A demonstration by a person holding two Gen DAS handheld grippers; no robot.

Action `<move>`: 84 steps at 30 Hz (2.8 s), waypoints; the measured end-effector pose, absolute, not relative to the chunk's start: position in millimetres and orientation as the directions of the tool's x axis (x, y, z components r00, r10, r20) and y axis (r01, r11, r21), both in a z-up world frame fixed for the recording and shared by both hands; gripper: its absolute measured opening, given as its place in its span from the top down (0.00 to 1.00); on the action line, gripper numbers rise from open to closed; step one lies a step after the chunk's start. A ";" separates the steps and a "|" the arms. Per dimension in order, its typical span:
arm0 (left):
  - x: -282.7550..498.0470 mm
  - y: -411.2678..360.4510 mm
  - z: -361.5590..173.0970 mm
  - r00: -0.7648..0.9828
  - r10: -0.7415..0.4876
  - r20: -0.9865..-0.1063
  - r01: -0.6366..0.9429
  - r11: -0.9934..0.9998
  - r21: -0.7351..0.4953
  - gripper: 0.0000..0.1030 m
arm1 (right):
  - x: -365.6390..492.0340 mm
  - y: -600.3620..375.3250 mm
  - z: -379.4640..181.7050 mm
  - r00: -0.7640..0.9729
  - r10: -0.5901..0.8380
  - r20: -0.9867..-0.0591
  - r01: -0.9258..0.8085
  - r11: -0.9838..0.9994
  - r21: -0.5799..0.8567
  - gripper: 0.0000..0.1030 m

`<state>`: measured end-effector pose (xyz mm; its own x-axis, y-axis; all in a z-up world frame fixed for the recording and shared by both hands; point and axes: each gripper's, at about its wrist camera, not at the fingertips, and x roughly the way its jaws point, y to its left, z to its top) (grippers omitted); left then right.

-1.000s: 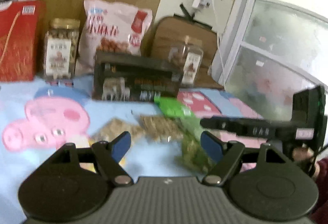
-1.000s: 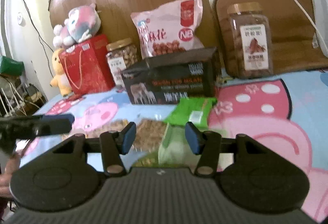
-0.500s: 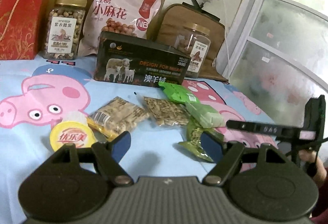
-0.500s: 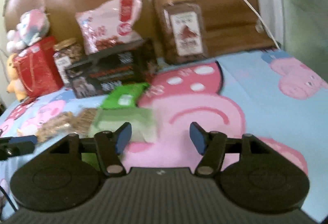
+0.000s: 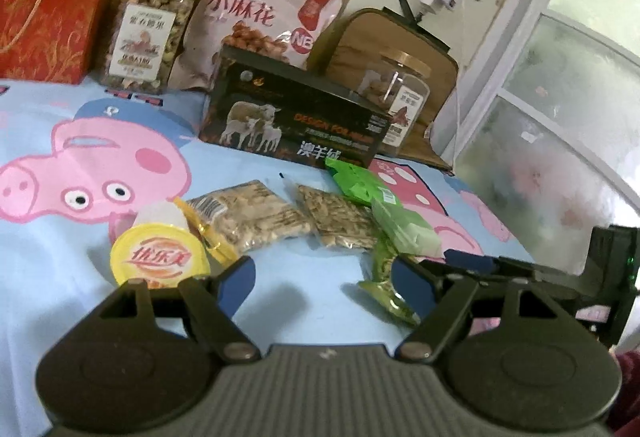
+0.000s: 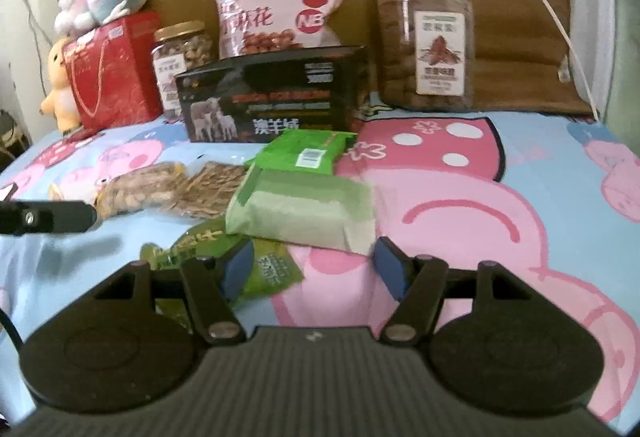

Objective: Organize snacks
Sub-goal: 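Move the right tool to the light-green pastry packet and grasp it, then lift the light-green packet with the right tool toward the black box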

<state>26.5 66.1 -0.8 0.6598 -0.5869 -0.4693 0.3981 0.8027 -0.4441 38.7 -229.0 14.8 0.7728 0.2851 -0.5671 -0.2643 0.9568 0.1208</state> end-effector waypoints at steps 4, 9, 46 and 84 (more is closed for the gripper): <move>29.2 70.7 -2.7 0.657 -0.596 -0.462 0.386 0.792 -0.473 0.25 | 39.6 -225.3 14.7 0.772 0.295 -0.563 -0.278 0.953 0.119 0.44; 30.0 71.2 -3.3 0.657 -0.596 -0.461 0.381 0.791 -0.479 0.25 | 37.1 -214.3 15.1 0.770 0.306 -0.560 -0.313 0.946 0.086 0.88; 29.4 85.6 -5.3 0.683 -0.603 -0.412 0.356 0.768 -0.533 0.25 | 61.4 -192.5 34.8 0.707 0.473 -0.526 -0.526 0.849 0.056 0.46; -8.2 106.5 -4.1 0.650 -0.612 -0.450 0.340 0.765 -0.548 0.24 | -19.7 -163.5 16.4 0.537 0.615 -0.578 -0.773 0.633 -0.044 0.33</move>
